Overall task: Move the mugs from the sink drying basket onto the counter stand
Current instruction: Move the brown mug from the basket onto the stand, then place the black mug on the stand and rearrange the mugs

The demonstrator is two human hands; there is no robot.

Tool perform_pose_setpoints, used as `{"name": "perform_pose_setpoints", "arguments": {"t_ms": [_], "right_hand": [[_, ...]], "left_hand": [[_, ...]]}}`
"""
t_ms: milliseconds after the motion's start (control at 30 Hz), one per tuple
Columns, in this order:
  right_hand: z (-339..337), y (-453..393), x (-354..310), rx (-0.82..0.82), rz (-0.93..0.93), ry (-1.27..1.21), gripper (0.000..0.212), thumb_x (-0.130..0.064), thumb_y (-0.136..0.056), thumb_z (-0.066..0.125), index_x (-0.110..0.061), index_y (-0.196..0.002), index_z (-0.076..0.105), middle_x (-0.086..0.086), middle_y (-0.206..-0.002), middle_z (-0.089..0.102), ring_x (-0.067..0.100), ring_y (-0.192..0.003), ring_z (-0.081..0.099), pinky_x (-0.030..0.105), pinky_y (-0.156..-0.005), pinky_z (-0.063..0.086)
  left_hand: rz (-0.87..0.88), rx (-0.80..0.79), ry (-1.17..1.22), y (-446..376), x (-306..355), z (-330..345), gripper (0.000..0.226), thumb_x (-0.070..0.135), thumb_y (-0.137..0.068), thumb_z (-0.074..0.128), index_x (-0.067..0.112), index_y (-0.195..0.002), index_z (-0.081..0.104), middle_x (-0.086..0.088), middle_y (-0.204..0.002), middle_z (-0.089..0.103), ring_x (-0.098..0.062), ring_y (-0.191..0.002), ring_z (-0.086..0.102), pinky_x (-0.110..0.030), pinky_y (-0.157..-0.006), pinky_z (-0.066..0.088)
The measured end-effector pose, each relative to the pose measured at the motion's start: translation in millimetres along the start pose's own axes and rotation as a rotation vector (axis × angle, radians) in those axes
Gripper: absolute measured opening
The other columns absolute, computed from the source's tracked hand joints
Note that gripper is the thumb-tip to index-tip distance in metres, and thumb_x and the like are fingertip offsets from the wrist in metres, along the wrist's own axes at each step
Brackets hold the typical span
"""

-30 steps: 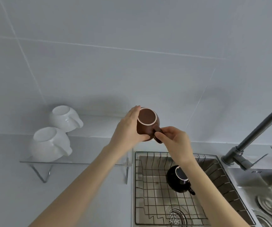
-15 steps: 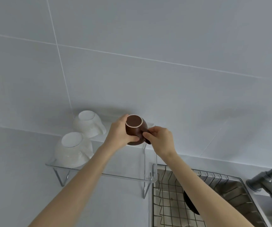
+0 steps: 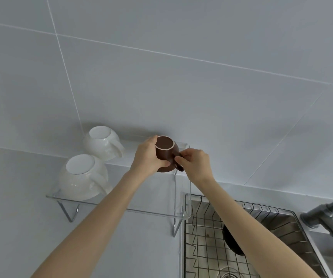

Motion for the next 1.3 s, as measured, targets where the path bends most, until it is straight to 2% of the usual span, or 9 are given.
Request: {"name": "perform_pose_setpoints", "arguments": {"t_ms": [333,433,500,567,633,800,967,1167,1300], "right_hand": [[8.5,-3.1,6.6,-0.021,-0.050,0.089,0.015,-0.006,-0.079,0.055,0.003,-0.069,0.060,0.019,-0.065,0.063,0.029,-0.061,0.050,0.029,-0.052,0.037],[5.5,-1.6,3.3,-0.075,-0.041,0.056,0.010,-0.008,-0.082,0.055,-0.003,-0.089,0.061,0.019,-0.092,0.070,0.034,-0.088,0.062,0.030,-0.074,0.047],[-12.2,2.5,5.5,-0.061,-0.008,-0.033,0.032,-0.009,-0.086,0.054,-0.007,-0.118,0.055,0.015,-0.113,0.066,0.026,-0.105,0.060,0.024,-0.087,0.041],[-38.7,8.2,12.0,-0.009,0.004,-0.095,0.037,-0.009,-0.089,0.051,-0.009,-0.126,0.049,0.009,-0.113,0.064,0.020,-0.103,0.059,0.020,-0.086,0.040],[-67.7,18.4,32.8,0.044,0.047,-0.131,0.035,-0.010,-0.090,0.049,-0.010,-0.124,0.051,0.003,-0.104,0.063,0.018,-0.092,0.058,0.021,-0.077,0.043],[-112.1,65.6,125.3,0.095,0.268,-0.123,0.027,-0.011,-0.087,0.050,-0.010,-0.112,0.060,0.010,-0.101,0.068,0.027,-0.099,0.063,0.044,-0.094,0.050],[-128.2,123.3,224.2,0.063,0.472,0.045,0.027,-0.014,-0.087,0.053,-0.009,-0.112,0.062,0.011,-0.113,0.068,0.018,-0.097,0.057,0.024,-0.084,0.037],[-112.2,158.3,300.9,-0.001,0.647,0.080,0.040,-0.014,-0.082,0.061,-0.006,-0.121,0.054,0.012,-0.121,0.063,0.026,-0.112,0.056,0.030,-0.091,0.041],[-98.6,159.5,318.3,-0.006,0.651,0.067,0.040,-0.009,-0.079,0.063,-0.005,-0.118,0.054,0.014,-0.119,0.064,0.027,-0.110,0.057,0.030,-0.089,0.043]], "left_hand": [[0.009,0.003,-0.024,3.2,2.0,1.9,0.063,0.014,-0.053,0.081,0.009,-0.111,0.055,-0.007,-0.110,0.066,-0.024,-0.099,0.059,-0.022,-0.077,0.038],[0.006,-0.027,-0.092,5.5,5.7,3.3,0.065,0.014,-0.058,0.079,0.006,-0.115,0.050,-0.011,-0.117,0.059,-0.028,-0.109,0.054,-0.026,-0.082,0.039],[0.024,-0.024,-0.218,11.1,18.6,5.5,0.073,0.012,-0.067,0.073,0.003,-0.129,0.037,-0.018,-0.135,0.043,-0.034,-0.129,0.038,-0.034,-0.101,0.034],[0.102,0.017,-0.282,21.3,45.1,8.1,0.073,0.010,-0.075,0.065,0.002,-0.137,0.027,-0.020,-0.150,0.024,-0.033,-0.143,0.015,-0.038,-0.114,0.021],[0.236,0.028,-0.237,38.6,81.7,20.7,0.067,0.012,-0.080,0.061,0.006,-0.138,0.029,-0.015,-0.153,0.021,-0.026,-0.145,0.011,-0.034,-0.116,0.016],[0.403,-0.204,-0.037,90.0,125.5,99.5,0.050,0.014,-0.081,0.059,0.014,-0.129,0.046,-0.006,-0.144,0.041,-0.018,-0.135,0.036,-0.027,-0.109,0.030],[0.223,-0.458,0.019,113.9,93.9,186.3,0.053,0.014,-0.080,0.063,0.015,-0.130,0.045,-0.004,-0.139,0.048,-0.017,-0.127,0.044,-0.016,-0.098,0.026],[0.001,-0.704,-0.030,126.2,48.5,271.6,0.087,0.017,-0.068,0.076,0.016,-0.140,0.028,-0.006,-0.149,0.033,-0.021,-0.137,0.031,-0.032,-0.111,0.026],[-0.056,-0.772,-0.034,126.1,45.0,310.2,0.089,0.014,-0.062,0.079,0.010,-0.137,0.031,-0.008,-0.144,0.038,-0.024,-0.134,0.033,-0.032,-0.106,0.029]]}}
Point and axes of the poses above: each hand's wrist, its own y-axis away from the middle knuckle, its own z-axis out of the palm, x = y × z, the point moved 9 cm from there along -y, towards the middle knuckle
